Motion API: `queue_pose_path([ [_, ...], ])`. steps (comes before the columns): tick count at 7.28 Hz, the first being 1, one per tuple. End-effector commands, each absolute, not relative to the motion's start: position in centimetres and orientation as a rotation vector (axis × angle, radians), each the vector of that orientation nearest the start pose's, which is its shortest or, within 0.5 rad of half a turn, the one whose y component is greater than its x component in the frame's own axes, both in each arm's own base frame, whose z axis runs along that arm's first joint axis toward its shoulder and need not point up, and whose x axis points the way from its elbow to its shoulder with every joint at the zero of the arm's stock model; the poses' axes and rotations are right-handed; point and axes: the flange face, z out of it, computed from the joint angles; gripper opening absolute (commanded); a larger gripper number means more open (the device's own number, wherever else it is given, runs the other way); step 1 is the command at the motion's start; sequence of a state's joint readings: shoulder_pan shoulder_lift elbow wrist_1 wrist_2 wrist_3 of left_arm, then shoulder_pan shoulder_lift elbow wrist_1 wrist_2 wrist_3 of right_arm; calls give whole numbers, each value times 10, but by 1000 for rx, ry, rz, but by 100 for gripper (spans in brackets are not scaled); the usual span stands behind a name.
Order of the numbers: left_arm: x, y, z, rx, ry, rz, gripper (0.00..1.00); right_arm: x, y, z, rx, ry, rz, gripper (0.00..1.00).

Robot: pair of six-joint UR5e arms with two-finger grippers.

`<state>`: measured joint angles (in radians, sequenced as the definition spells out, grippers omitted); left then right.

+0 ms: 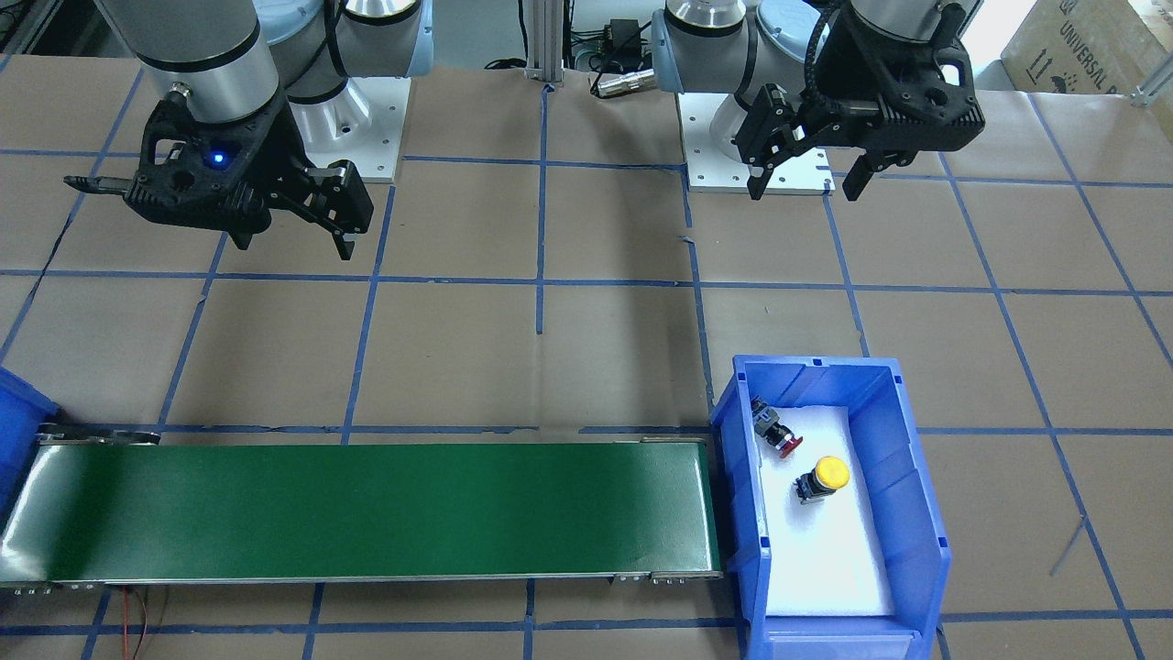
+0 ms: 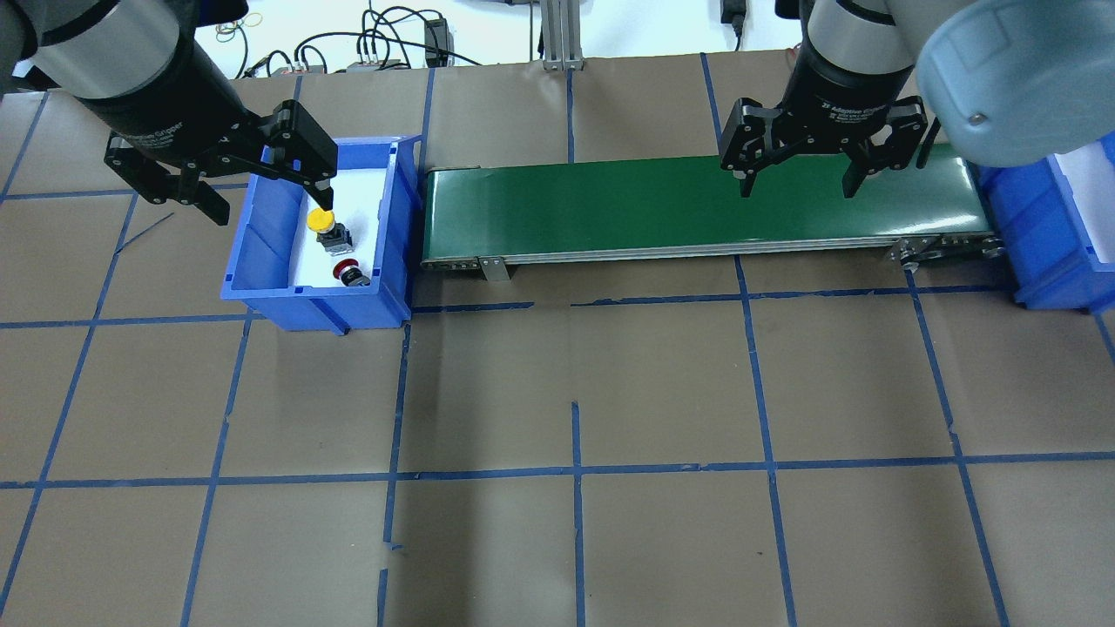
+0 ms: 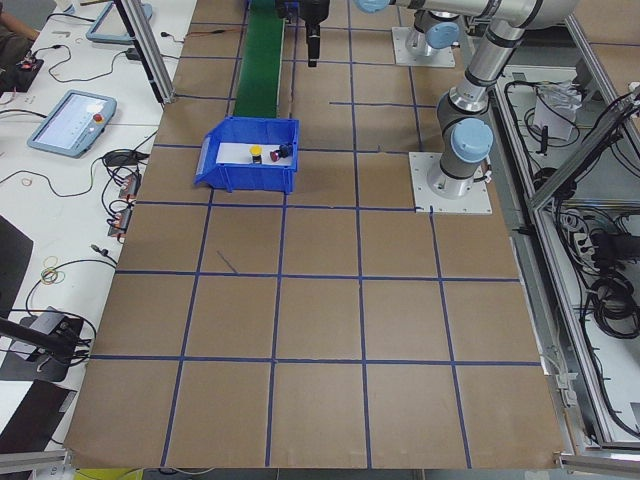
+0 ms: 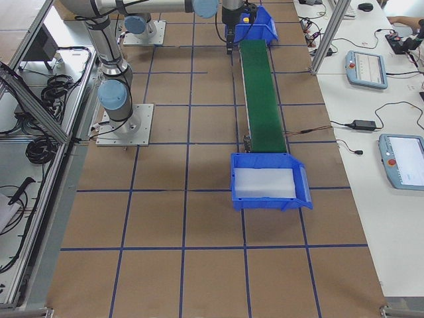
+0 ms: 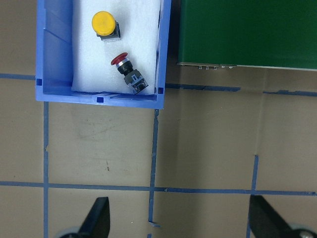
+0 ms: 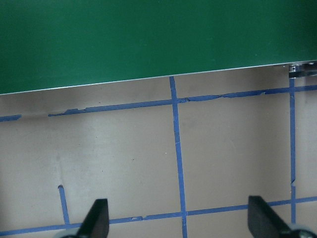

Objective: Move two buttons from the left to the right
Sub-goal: 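Move the left gripper down over the yellow button in the bin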

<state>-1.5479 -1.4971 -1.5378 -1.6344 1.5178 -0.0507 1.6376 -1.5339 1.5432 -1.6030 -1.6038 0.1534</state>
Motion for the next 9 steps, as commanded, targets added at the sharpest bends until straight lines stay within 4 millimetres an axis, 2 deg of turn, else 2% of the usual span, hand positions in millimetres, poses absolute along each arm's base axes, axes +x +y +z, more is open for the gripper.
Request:
queue_pose_path([
  [1,-128,-468,532,-118,3196,-80,100,163,-500,486,139,3168,-39,100],
  [3,-126,-469,542,-90,3197,-110,100,163,-500,486,139,3168,-39,100],
  [4,-116,-474,546,-102,3188,-136,100,164,-500,485,137,3170,-37,100],
  [5,-83,-486,551,-67,3177,-221,100,164,-500,485,137,3170,-37,100],
  [6,-41,-508,532,-97,3176,-174,100,164,-500,485,137,3171,-38,100],
  [7,-27,-549,491,-116,3179,-128,100,164,-500,485,137,3173,-38,100],
  [8,-17,-596,440,-132,3179,-157,99,164,-500,485,137,3173,-38,100],
  [9,-10,-626,401,-145,3172,-198,99,164,-500,485,137,3173,-38,100],
])
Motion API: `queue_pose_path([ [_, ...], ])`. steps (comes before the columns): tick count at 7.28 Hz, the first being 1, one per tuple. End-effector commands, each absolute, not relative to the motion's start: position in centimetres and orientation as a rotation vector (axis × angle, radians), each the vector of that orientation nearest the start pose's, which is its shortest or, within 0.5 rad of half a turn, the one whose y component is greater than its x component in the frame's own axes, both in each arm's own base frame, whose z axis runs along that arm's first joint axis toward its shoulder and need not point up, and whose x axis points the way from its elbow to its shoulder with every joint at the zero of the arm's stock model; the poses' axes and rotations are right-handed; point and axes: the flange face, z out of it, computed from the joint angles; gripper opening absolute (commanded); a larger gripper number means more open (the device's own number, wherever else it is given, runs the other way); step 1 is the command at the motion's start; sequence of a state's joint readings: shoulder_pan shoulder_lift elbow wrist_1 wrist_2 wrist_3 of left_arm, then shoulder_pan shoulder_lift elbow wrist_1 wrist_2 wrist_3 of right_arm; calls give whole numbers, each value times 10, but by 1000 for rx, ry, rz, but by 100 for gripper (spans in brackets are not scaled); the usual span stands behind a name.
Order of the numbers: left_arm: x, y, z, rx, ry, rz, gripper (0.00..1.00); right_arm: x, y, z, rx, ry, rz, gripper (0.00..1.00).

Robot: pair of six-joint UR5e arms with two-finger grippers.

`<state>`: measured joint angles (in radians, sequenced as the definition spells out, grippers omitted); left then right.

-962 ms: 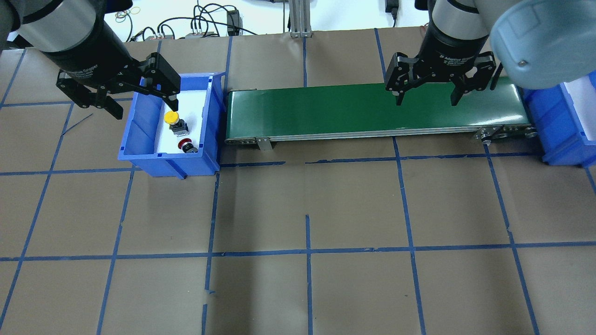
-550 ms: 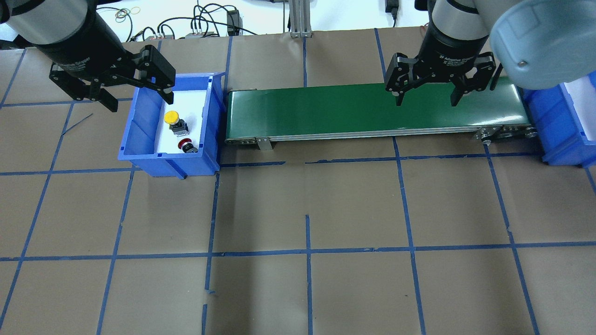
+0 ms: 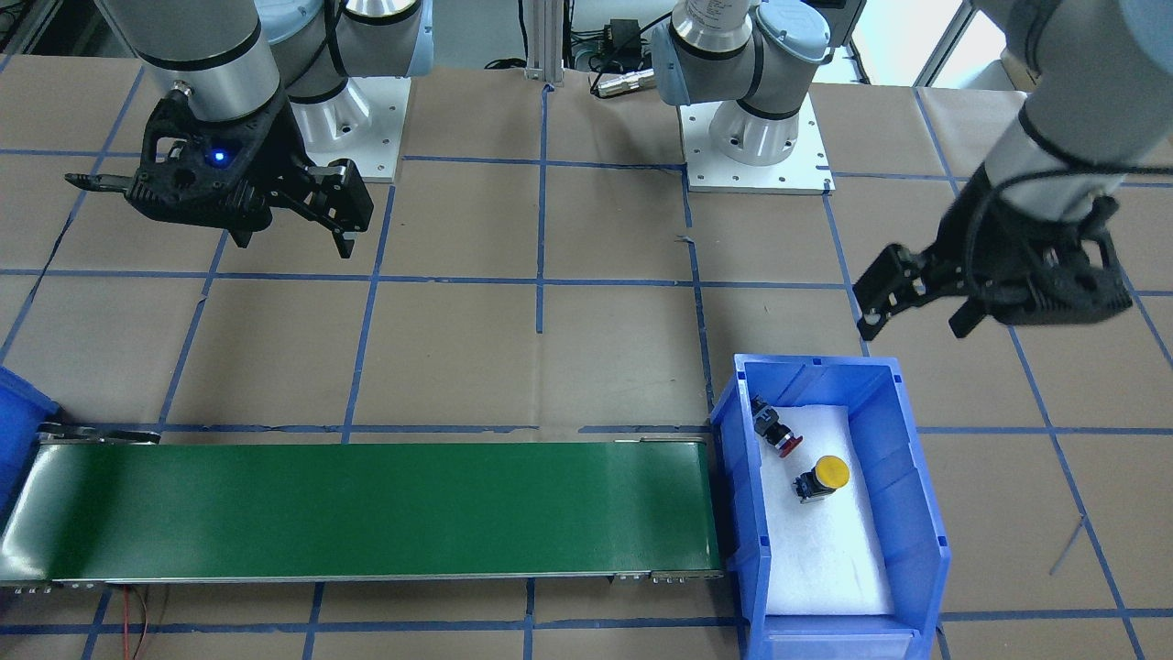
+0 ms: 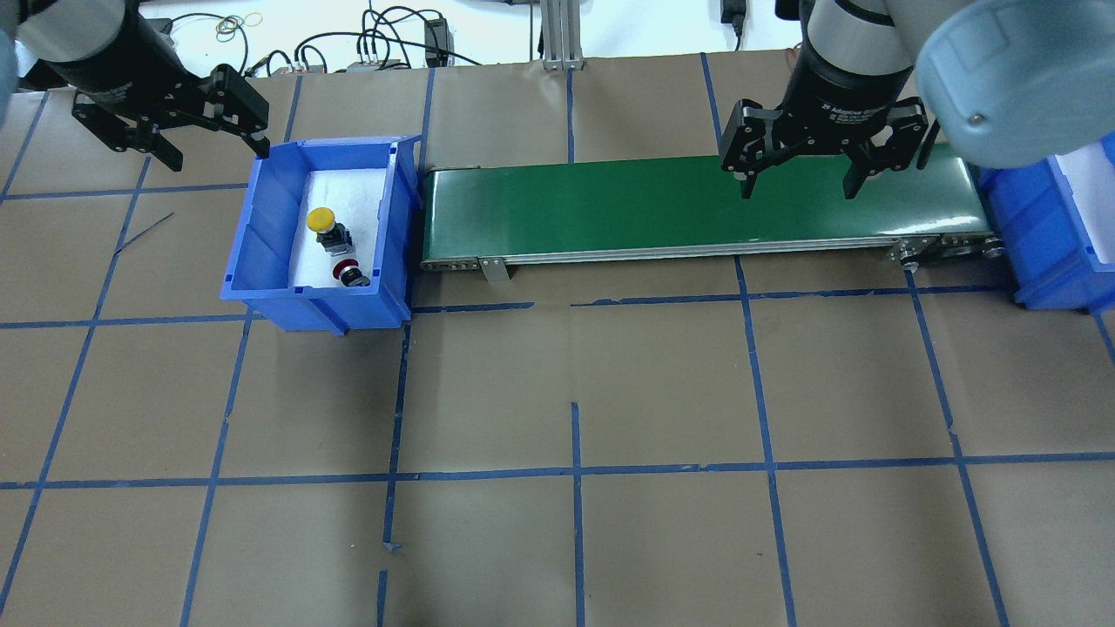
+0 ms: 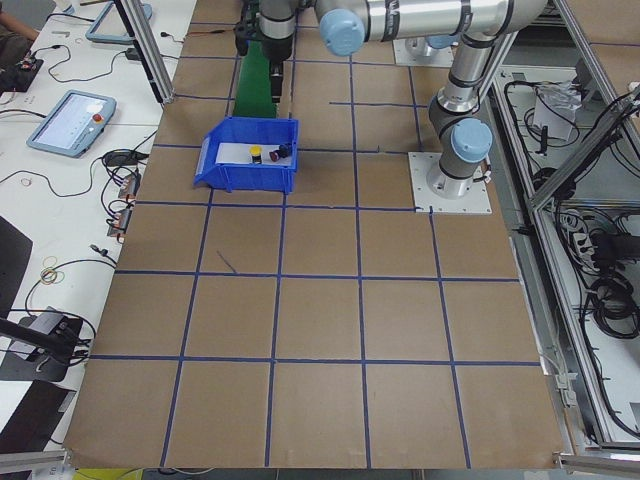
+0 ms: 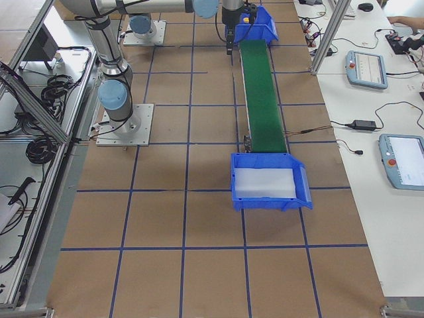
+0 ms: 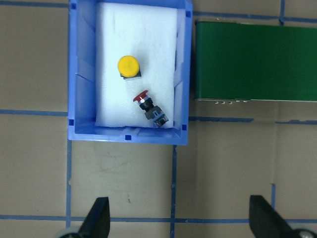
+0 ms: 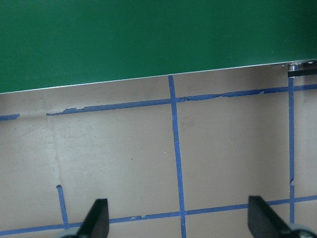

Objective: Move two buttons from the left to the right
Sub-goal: 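Move the left gripper down over the yellow button in the bin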

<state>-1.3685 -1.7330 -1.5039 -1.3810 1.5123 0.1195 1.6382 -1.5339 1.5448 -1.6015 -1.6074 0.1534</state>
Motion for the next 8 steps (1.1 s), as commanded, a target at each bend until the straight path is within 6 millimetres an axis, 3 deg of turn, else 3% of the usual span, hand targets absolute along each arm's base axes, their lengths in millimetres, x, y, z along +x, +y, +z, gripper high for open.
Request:
queue_pose_path([
  [1,-8,-637,369,-192,3182,-126,99,164,-500,485,137,3173,-38,100],
  [2,-6,-647,341,-231,3187,-59,99,164,-500,486,137,3173,-40,100],
  [4,-9,-656,315,-264,3191,-24,99,164,-500,485,137,3173,-38,100],
  [6,-27,-654,307,-245,3188,-1,98,164,-500,486,137,3173,-40,100],
  [8,-28,-654,296,-234,3188,26,96,164,-500,486,137,3173,-40,100],
])
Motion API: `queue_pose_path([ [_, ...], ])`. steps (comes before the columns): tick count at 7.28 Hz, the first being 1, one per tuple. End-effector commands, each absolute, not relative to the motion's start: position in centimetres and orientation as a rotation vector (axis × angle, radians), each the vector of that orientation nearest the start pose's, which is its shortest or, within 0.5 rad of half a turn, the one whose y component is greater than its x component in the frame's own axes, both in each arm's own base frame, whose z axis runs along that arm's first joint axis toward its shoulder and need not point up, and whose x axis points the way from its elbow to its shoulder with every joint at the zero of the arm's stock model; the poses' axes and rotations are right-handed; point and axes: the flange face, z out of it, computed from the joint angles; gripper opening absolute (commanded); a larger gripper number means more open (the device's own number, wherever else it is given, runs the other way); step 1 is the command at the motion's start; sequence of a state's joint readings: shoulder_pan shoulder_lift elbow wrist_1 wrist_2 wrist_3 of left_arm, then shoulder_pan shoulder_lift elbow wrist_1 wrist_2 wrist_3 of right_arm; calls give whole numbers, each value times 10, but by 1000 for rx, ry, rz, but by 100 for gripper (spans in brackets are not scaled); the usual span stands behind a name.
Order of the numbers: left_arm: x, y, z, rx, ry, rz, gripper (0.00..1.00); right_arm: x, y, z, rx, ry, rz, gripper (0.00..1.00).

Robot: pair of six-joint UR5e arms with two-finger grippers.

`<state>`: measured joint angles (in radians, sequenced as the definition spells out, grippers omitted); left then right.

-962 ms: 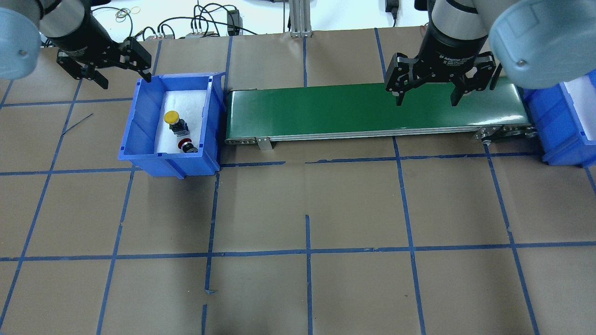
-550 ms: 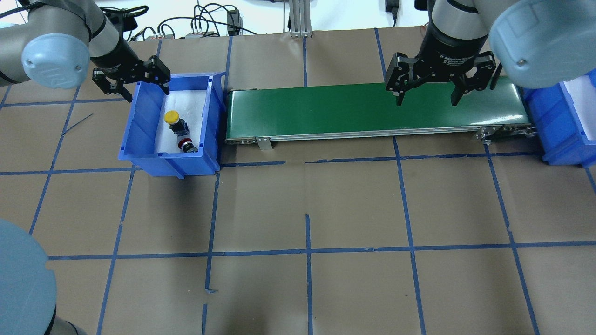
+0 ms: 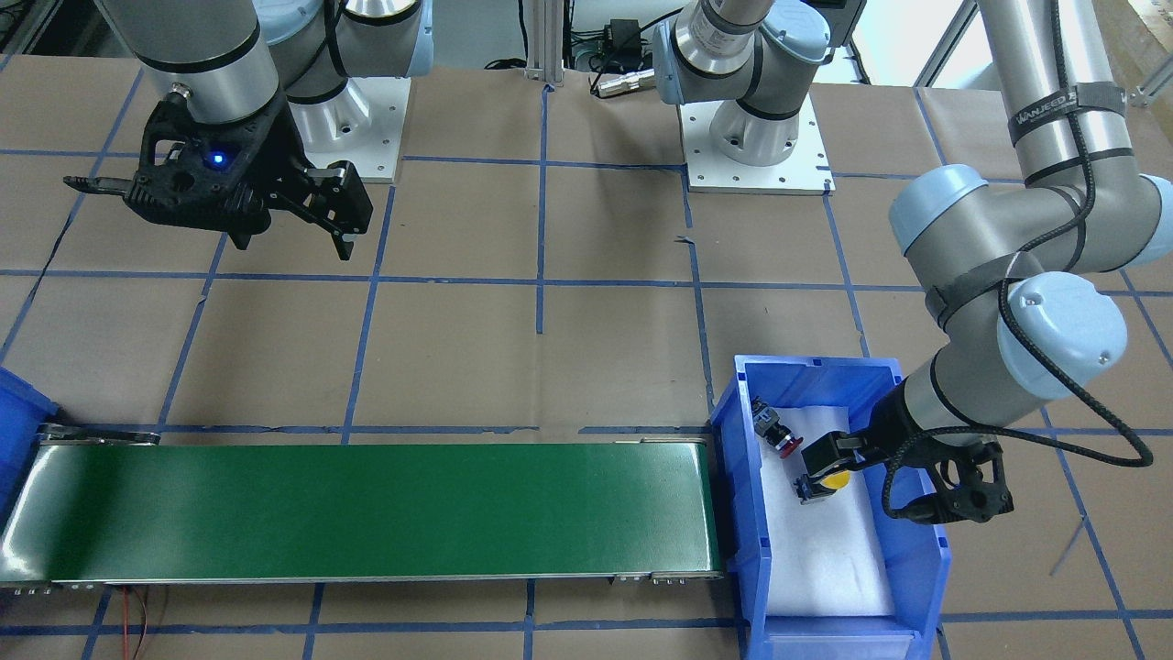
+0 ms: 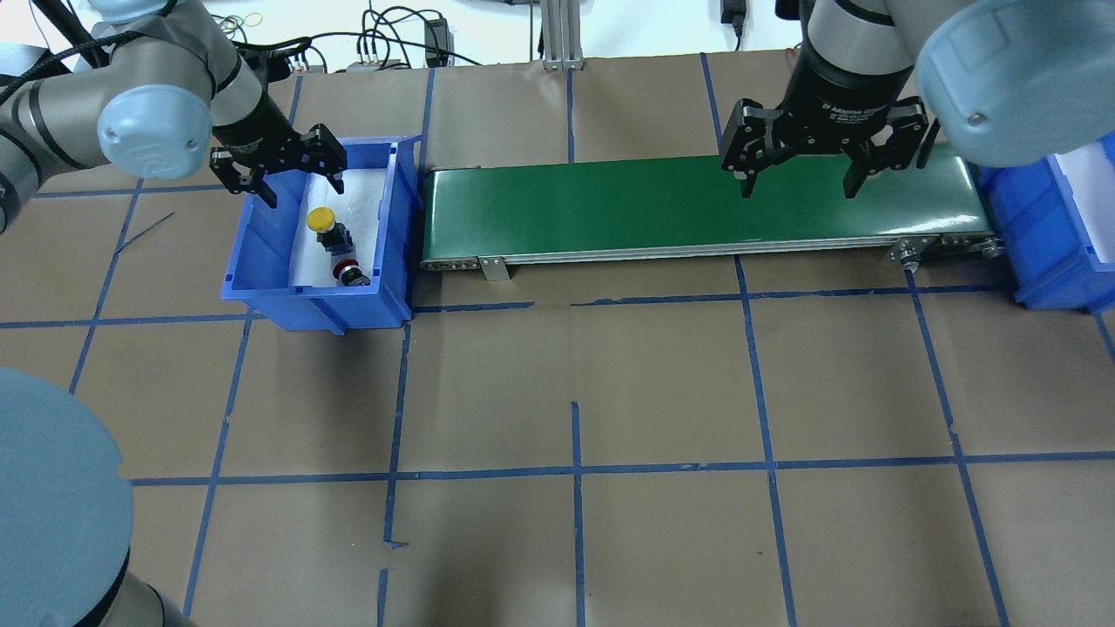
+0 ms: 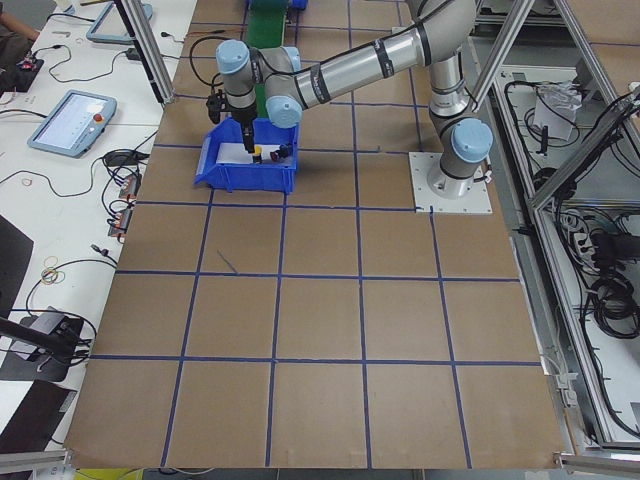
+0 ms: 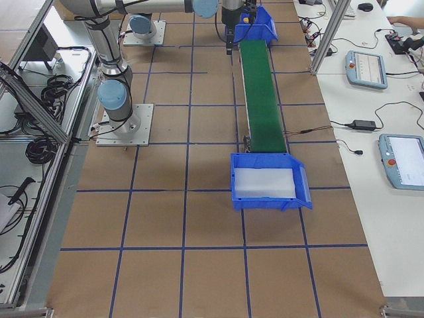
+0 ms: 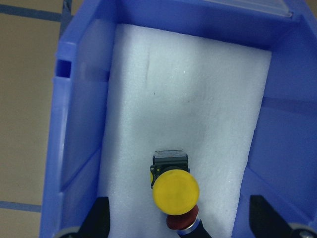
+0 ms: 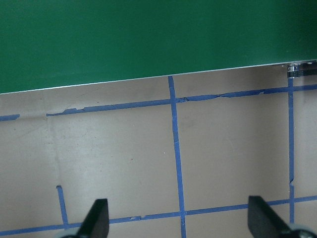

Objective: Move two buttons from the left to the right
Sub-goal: 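Lower the left gripper and close it on the yellow button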

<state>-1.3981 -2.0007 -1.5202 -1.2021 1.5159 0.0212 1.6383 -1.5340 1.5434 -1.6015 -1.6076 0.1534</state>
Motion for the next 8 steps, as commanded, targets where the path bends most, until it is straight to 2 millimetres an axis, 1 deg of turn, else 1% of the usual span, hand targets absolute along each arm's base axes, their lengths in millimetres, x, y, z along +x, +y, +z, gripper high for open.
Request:
queue_pose_path([
  [1,-29,-655,288,-232,3188,48,95,164,-500,486,137,3173,-40,100],
  [2,-29,-655,280,-228,3189,70,95,164,-500,486,137,3173,-40,100],
  [5,-28,-658,270,-225,3190,77,93,164,-500,486,137,3173,-40,100],
  [6,-29,-657,268,-225,3190,82,91,164,-500,486,137,3173,-40,100],
  [7,-28,-656,266,-228,3190,87,80,164,-500,486,137,3173,-40,100],
  [8,-29,-654,263,-226,3195,99,43,164,-500,485,137,3173,-38,100],
])
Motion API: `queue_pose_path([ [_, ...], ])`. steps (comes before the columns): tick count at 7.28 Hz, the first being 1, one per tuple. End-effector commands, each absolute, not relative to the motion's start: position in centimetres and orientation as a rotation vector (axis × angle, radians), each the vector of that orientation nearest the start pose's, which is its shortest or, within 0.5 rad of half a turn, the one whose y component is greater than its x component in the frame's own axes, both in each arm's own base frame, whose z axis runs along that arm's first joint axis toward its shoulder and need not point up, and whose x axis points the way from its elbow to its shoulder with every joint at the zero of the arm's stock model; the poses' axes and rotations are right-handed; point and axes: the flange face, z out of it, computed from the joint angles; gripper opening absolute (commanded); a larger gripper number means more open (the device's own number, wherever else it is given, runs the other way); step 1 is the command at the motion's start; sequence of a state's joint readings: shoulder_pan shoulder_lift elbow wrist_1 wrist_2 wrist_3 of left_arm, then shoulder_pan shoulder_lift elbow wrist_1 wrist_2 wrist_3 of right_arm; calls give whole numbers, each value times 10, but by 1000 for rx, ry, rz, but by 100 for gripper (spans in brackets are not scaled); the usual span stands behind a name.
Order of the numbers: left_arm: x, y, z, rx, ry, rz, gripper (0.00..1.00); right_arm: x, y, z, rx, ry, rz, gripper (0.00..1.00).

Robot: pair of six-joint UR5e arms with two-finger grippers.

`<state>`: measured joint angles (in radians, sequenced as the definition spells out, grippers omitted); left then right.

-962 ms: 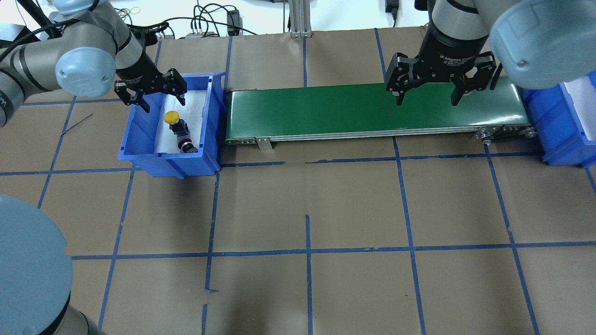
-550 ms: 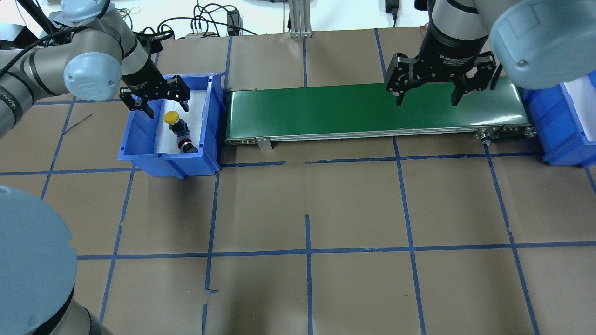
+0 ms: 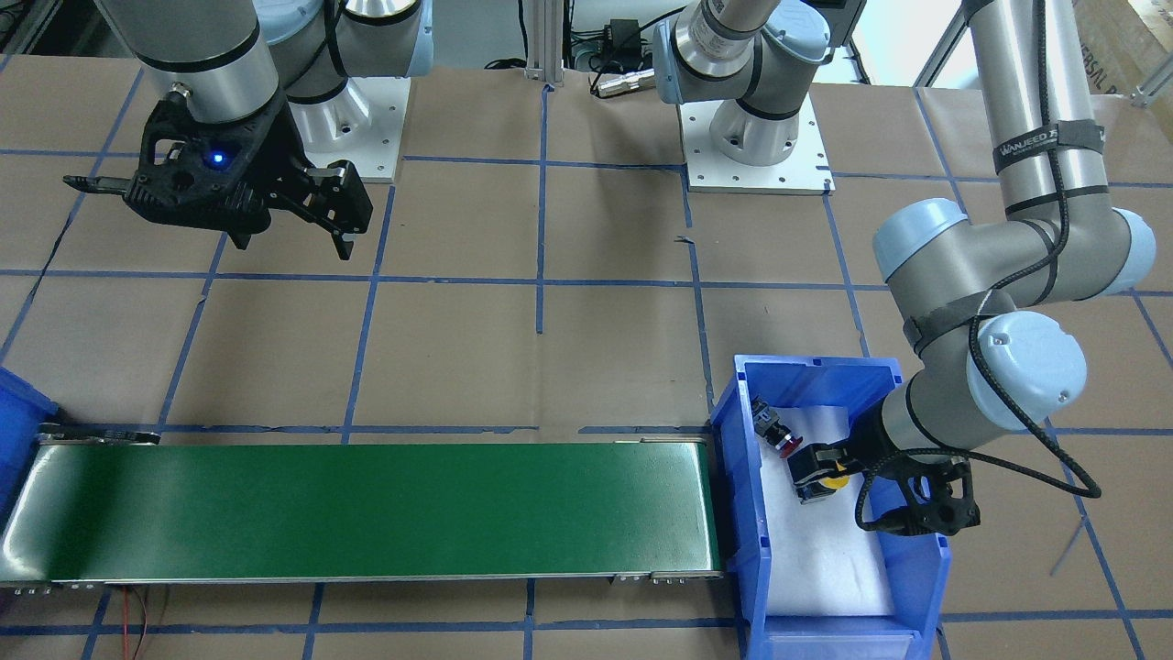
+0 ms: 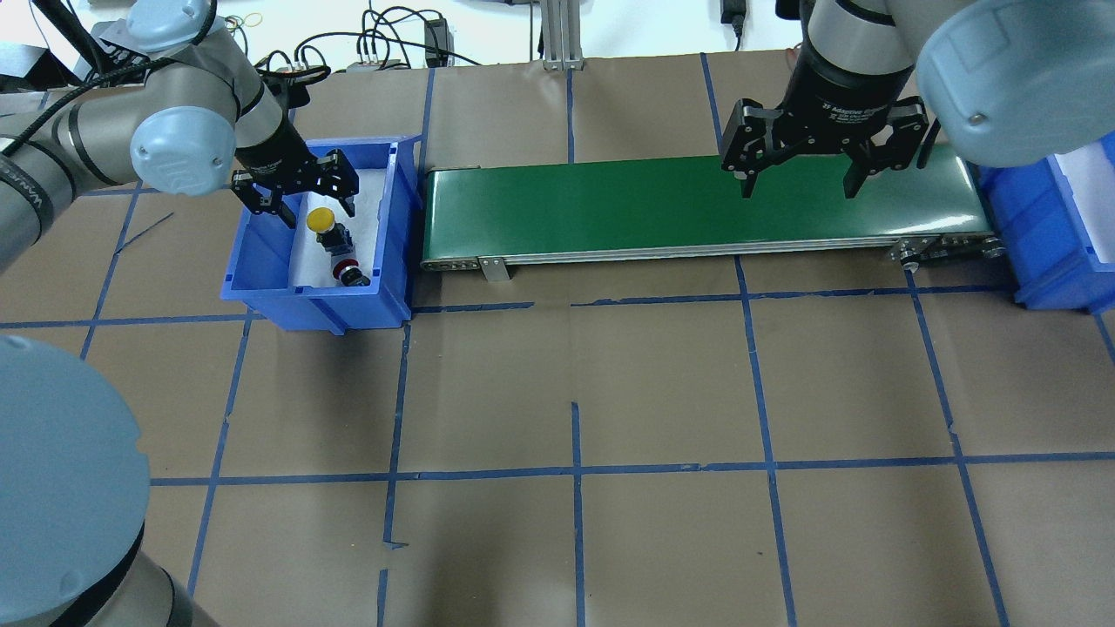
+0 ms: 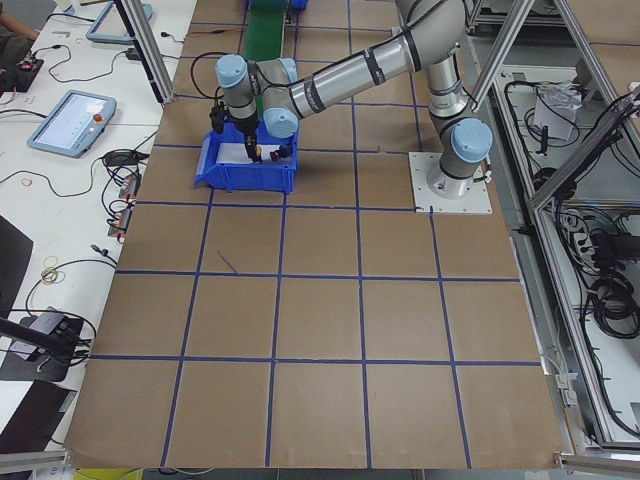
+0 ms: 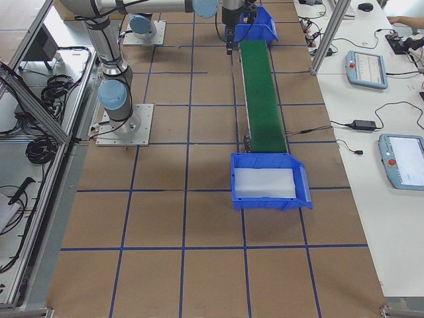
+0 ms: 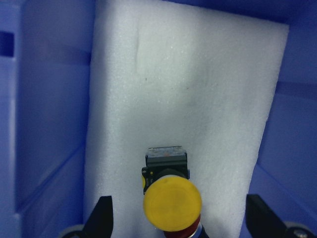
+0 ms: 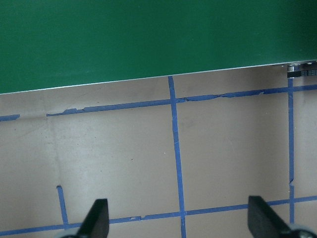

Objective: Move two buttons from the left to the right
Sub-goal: 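Lower the left gripper and close it on the yellow button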

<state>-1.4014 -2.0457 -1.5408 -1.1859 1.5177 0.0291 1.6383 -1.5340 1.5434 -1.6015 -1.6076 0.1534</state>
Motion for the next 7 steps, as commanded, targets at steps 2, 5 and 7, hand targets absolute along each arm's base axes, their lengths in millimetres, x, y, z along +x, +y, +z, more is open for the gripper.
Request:
queue_pose_path([
  [2,-30,-649,259,-230,3197,118,3,164,-500,486,137,3173,-40,100],
  [5,-29,-647,304,-215,3171,14,1,164,-500,486,137,3173,-40,100],
  [7,-32,-627,357,-234,3141,6,1,164,-500,486,137,3173,-40,100],
])
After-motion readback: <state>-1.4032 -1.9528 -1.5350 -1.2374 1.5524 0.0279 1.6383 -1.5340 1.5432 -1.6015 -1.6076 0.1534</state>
